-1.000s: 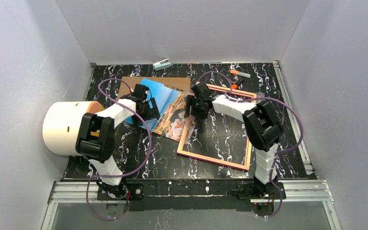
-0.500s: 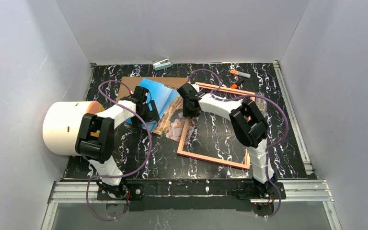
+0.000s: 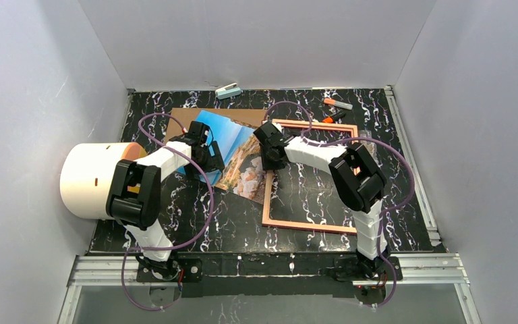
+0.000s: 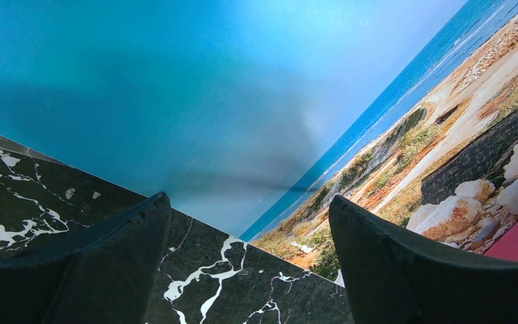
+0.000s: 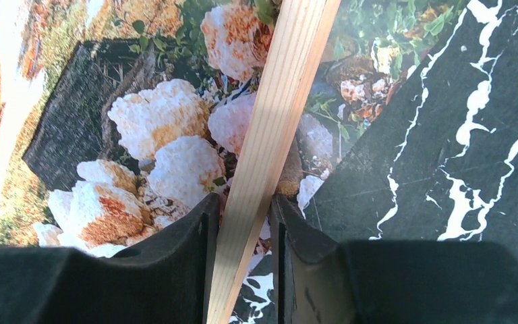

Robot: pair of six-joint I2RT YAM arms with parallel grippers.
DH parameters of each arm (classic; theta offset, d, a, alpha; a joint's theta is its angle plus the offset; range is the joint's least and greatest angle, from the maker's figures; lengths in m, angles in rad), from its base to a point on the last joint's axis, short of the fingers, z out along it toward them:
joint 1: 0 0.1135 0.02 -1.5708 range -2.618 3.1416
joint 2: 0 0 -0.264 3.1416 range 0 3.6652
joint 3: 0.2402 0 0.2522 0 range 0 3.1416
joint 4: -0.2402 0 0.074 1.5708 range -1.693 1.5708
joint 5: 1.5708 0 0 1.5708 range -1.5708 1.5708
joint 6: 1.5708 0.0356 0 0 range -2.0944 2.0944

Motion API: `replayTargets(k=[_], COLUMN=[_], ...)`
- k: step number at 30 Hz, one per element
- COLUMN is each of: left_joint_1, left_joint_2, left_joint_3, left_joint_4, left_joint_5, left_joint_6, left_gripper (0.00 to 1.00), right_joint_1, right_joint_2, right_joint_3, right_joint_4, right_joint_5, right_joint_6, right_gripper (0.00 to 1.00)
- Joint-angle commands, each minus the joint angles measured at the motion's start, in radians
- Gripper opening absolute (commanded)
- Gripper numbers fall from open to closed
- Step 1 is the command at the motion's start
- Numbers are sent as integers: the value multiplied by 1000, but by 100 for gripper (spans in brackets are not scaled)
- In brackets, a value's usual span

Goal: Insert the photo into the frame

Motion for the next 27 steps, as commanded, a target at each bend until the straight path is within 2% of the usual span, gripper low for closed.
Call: replayTargets(k=[1, 11, 13, 16, 19, 20, 27], left_joint_1=[2, 3, 3, 3, 3, 4, 41], left_joint_2=[-40, -50, -56, -70, -95, -117, -113], left_joint_3=[-4, -6, 0, 30, 83, 119, 284], left_joint_4=[-17, -19, -27, -63, -117, -157, -244], left_joint_5=[-23, -26, -28, -37, -72, -103, -219], left_joint_6=[-5, -2, 0, 10, 24, 41, 101], left_gripper=[84, 84, 84, 84, 85, 87, 98], right_joint_1=[8, -7, -10, -10, -10, -10, -6], right_joint_2=[-59, -163, -164, -168, -196, -214, -183], right_joint_3=[-64, -189, -183, -137, -76, -47, 41], right_joint_4=[11, 76, 70, 29, 10, 17, 46], right_joint_5=[11, 16, 13, 21, 7, 1, -146], right_joint_6=[-70, -123, -116, -90, -81, -81, -64], right_gripper=[23, 26, 33, 56, 69, 71, 72])
